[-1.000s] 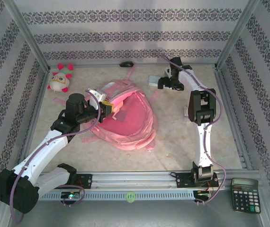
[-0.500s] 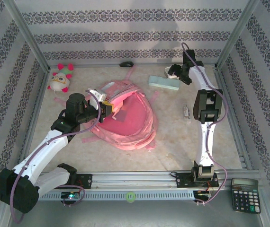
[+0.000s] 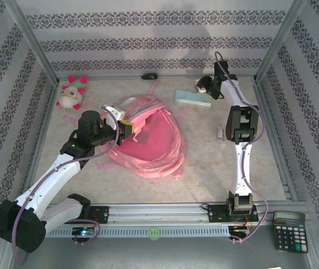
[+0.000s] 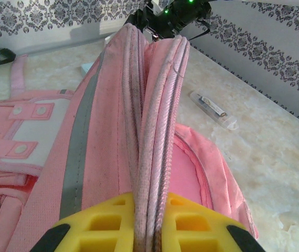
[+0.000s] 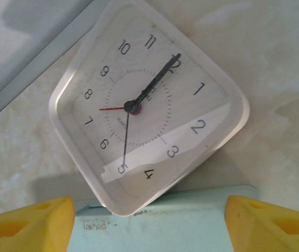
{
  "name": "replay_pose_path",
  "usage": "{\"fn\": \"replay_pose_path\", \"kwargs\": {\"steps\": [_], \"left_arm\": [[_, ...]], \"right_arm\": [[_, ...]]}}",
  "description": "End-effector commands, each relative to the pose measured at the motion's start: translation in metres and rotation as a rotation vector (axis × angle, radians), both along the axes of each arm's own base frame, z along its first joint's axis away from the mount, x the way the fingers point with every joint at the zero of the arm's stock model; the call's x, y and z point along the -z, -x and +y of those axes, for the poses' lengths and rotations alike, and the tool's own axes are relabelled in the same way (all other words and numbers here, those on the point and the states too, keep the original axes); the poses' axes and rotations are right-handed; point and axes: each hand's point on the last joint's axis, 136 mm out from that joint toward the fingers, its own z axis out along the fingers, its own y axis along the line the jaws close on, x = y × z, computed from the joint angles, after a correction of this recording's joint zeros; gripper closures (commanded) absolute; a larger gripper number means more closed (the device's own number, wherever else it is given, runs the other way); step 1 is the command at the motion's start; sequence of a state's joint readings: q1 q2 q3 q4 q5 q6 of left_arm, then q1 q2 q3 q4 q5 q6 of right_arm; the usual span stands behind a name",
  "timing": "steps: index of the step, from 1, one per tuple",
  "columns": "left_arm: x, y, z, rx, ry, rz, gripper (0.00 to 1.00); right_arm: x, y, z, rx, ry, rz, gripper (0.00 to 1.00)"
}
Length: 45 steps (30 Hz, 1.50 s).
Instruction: Pack the student bag
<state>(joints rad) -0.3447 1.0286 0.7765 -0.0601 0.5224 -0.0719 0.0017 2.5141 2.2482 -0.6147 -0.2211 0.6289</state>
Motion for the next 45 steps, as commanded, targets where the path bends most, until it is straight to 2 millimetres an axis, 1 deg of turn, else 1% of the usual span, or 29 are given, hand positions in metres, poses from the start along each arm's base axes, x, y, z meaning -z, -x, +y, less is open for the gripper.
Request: {"fn": "replay_pose_path", "kwargs": {"steps": [1, 2, 5, 7, 10, 11, 13, 15, 16, 18, 20, 24, 27, 29, 33, 35, 38, 40, 44, 45], "left_arm": [[-0.031, -0.008, -0.001, 0.002, 0.031, -0.103, 1.00], [-0.031, -0.008, -0.001, 0.000, 0.032, -0.103, 1.00], [-0.030, -0.008, -0.002, 0.008, 0.034, -0.101, 1.00], [-0.031, -0.007, -0.003, 0.014, 0.033, -0.100, 1.00], [-0.031, -0.006, -0.003, 0.018, 0.033, -0.096, 1.00], [-0.030, -0.006, -0.003, 0.021, 0.032, -0.097, 1.00], [-0.031, -0.005, -0.004, 0.022, 0.033, -0.095, 1.00], [-0.031, -0.005, -0.004, 0.026, 0.033, -0.093, 1.00], [-0.031, -0.004, -0.004, 0.027, 0.032, -0.093, 1.00], [-0.031, -0.005, -0.003, 0.024, 0.030, -0.097, 1.00], [-0.031, -0.005, -0.003, 0.024, 0.026, -0.097, 1.00], [-0.032, -0.005, -0.002, 0.016, 0.028, -0.100, 1.00], [-0.033, -0.006, -0.002, 0.011, 0.028, -0.102, 1.00], [-0.034, -0.006, -0.001, 0.008, 0.023, -0.103, 1.00], [-0.033, -0.007, -0.001, 0.008, 0.020, -0.101, 1.00], [-0.033, -0.007, -0.001, 0.003, 0.022, -0.099, 1.00], [-0.034, -0.007, 0.000, 0.000, 0.025, -0.100, 1.00], [-0.034, -0.006, 0.000, -0.001, 0.021, -0.099, 1.00], [-0.032, -0.004, 0.002, 0.001, 0.006, -0.098, 1.00], [-0.032, -0.004, 0.001, 0.003, 0.006, -0.098, 1.00]], "right_arm": [[0.011, 0.019, 0.012, -0.049, -0.026, 0.054, 0.24], [0.009, 0.026, 0.016, -0.060, -0.023, 0.054, 0.24], [0.010, 0.054, 0.027, -0.084, -0.021, 0.079, 0.24], [0.014, 0.075, 0.035, -0.098, -0.030, 0.105, 0.24], [0.016, 0.103, 0.052, -0.149, -0.040, 0.126, 0.25], [0.014, 0.110, 0.057, -0.173, -0.029, 0.128, 0.24], [0.003, 0.122, 0.058, -0.222, 0.042, 0.117, 0.21], [-0.009, 0.127, 0.052, -0.281, 0.152, 0.107, 0.13], [-0.015, 0.127, 0.048, -0.319, 0.217, 0.105, 0.08], [-0.019, 0.125, 0.041, -0.383, 0.325, 0.122, 0.05], [-0.013, 0.121, 0.038, -0.437, 0.391, 0.163, 0.05], [-0.001, 0.110, 0.039, -0.503, 0.483, 0.198, 0.04], [0.007, 0.098, 0.039, -0.501, 0.463, 0.209, 0.05], [0.007, 0.088, 0.038, -0.493, 0.467, 0.209, 0.05], [0.005, 0.076, 0.049, -0.500, 0.406, 0.207, 0.08], [0.012, 0.076, 0.054, -0.494, 0.373, 0.236, 0.08], [0.027, 0.080, 0.054, -0.461, 0.345, 0.291, 0.09], [0.034, 0.083, 0.052, -0.447, 0.345, 0.314, 0.11], [0.038, 0.084, 0.056, -0.445, 0.327, 0.318, 0.23], [0.038, 0.084, 0.057, -0.446, 0.326, 0.321, 0.24]]}}
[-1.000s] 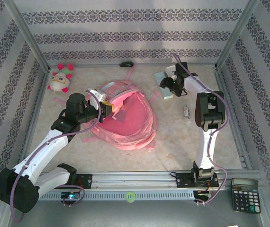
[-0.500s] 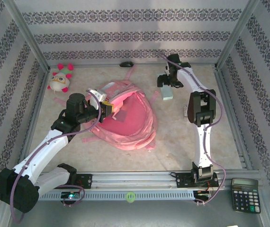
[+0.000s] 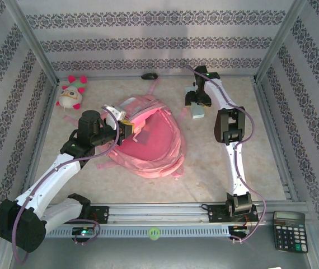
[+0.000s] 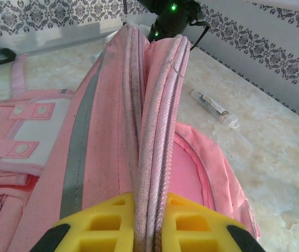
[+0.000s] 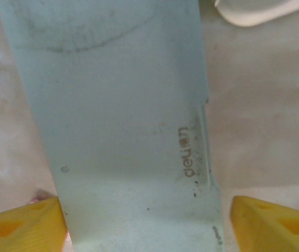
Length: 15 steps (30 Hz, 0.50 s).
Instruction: Pack the student bag
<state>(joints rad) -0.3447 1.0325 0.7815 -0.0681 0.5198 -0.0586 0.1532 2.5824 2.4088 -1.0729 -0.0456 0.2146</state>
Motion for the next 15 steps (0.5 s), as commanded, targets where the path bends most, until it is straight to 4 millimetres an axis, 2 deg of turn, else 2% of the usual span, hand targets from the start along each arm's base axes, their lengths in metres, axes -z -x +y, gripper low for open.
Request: {"fn": "replay_pose_path", "kwargs": {"steps": [1, 6, 10, 15], "left_arm": [[-0.033, -0.004, 0.001, 0.000, 0.018, -0.095, 1.00], [-0.037, -0.005, 0.001, -0.003, 0.034, -0.105, 1.00], [-0.039, -0.004, 0.000, 0.003, 0.038, -0.108, 1.00], [-0.043, -0.001, 0.001, 0.003, 0.039, -0.119, 1.00]], "right_arm": [[0.007, 0.007, 0.005, 0.012, -0.011, 0.044, 0.24], [0.007, 0.008, 0.010, -0.004, -0.011, 0.048, 0.27], [0.007, 0.014, 0.016, -0.041, -0.020, 0.068, 0.24], [0.005, 0.021, 0.016, -0.059, 0.003, 0.081, 0.38]]}}
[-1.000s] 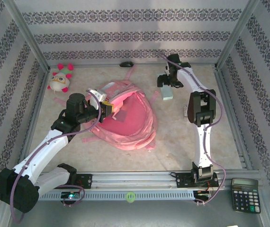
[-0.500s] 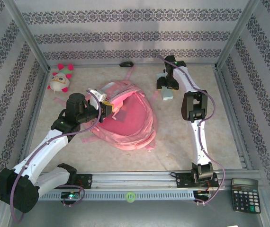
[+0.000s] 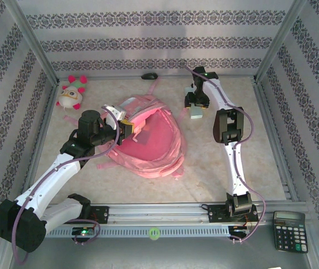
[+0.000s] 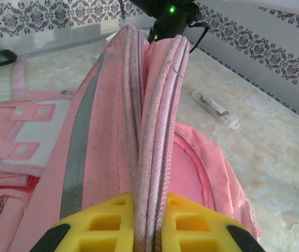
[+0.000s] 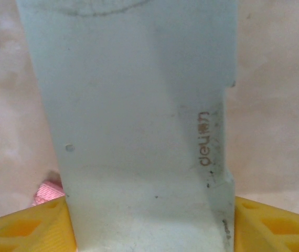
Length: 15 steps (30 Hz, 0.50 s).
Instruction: Pack the student bag
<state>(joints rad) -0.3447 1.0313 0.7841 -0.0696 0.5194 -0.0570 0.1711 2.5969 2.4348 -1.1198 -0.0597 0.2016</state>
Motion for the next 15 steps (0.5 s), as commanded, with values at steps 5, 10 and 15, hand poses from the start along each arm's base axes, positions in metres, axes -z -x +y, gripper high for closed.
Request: {"fn": "replay_pose_path", "kwargs": {"steps": [5, 10, 15], "left_arm": [[-0.047, 0.001, 0.003, -0.005, 0.039, -0.126, 1.00], [-0.048, 0.002, 0.007, -0.025, 0.033, -0.122, 1.00], [-0.044, 0.000, 0.009, -0.045, 0.028, -0.105, 1.00]], "right_arm": [[-0.029, 0.023, 0.017, -0.041, 0.001, -0.032, 0.41], [-0.063, 0.048, 0.022, -0.027, -0.032, -0.118, 0.43], [-0.088, 0.088, 0.032, -0.044, -0.047, -0.166, 0.44]]}}
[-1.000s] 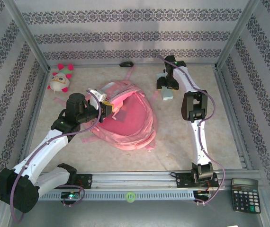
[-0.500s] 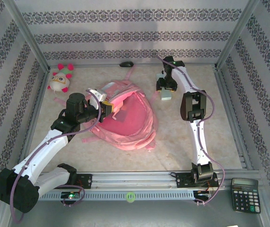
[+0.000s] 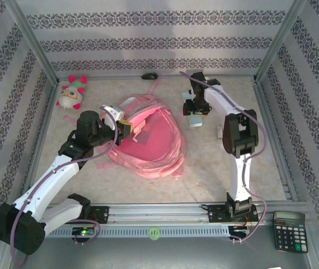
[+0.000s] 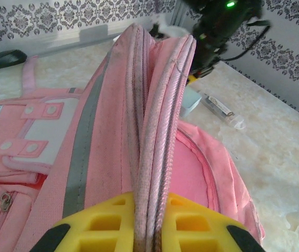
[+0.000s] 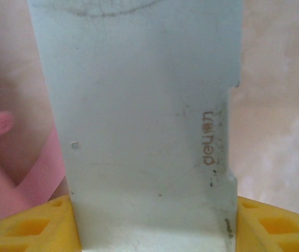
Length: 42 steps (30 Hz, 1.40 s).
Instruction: Pack the student bag
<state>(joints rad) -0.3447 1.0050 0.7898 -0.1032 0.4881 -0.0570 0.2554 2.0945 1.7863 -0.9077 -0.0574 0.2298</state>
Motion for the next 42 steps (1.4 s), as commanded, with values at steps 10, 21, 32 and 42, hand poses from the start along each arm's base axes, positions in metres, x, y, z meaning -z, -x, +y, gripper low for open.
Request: {"fn": "replay_pose_path", "kwargs": {"steps": [10, 21, 32, 42], "left_arm": [[-0.053, -0.006, -0.001, -0.010, 0.067, -0.120, 1.00], [-0.061, -0.013, -0.005, -0.008, 0.099, -0.136, 1.00], [-0.072, -0.008, -0.013, 0.047, 0.141, -0.157, 1.00], [-0.082, 0.005, -0.025, 0.139, 0.220, -0.177, 1.00]], "right_arm": [[-0.078, 0.099, 0.054, -0.042, -0.167, -0.141, 0.45], [-0.115, 0.218, 0.118, -0.012, -0.448, -0.058, 0.44], [-0.071, 0.187, 0.180, 0.157, -0.534, 0.013, 0.42], [-0.043, 0.123, 0.207, 0.307, -0.590, -0.029, 0.37]]}}
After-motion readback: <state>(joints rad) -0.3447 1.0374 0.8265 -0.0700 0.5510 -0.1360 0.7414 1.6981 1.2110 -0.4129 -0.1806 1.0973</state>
